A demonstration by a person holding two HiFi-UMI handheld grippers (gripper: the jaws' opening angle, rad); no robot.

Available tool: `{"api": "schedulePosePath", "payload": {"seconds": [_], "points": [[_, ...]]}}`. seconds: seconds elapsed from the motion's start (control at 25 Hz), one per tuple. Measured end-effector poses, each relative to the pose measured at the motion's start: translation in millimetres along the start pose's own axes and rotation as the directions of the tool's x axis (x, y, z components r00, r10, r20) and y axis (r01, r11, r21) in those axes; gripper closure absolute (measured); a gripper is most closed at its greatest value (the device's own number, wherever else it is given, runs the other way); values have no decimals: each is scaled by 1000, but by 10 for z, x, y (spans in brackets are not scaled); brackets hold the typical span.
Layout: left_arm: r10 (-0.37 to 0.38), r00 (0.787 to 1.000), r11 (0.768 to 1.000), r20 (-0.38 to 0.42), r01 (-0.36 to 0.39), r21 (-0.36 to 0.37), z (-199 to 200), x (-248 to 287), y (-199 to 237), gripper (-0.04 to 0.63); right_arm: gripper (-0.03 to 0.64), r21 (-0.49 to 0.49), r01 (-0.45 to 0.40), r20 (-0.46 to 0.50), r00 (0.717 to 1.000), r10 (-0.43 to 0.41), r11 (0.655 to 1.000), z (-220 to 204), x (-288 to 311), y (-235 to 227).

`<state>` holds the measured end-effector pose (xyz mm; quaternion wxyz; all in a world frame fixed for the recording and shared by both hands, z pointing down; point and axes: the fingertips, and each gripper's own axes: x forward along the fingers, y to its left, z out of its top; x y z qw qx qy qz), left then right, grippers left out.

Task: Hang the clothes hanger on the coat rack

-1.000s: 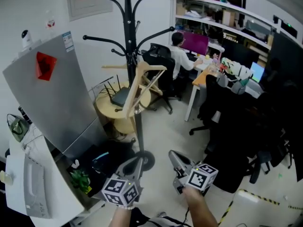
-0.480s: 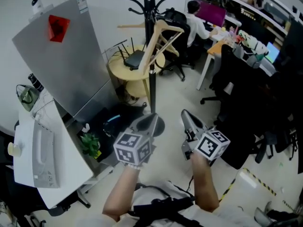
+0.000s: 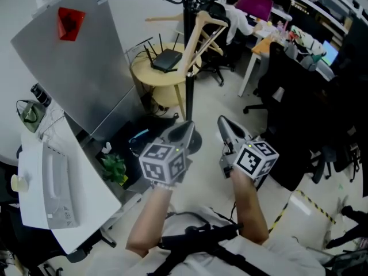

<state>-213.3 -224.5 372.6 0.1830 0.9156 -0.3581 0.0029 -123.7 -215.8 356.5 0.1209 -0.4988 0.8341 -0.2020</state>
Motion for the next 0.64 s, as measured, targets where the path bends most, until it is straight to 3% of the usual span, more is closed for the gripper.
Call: {"api": "schedulePosePath", "payload": {"seconds": [0.64], "points": [[-35, 999, 998, -17, 35, -48, -138, -240, -9, 597, 621, 11, 30, -36, 999, -29, 999, -216, -92, 233]]}}
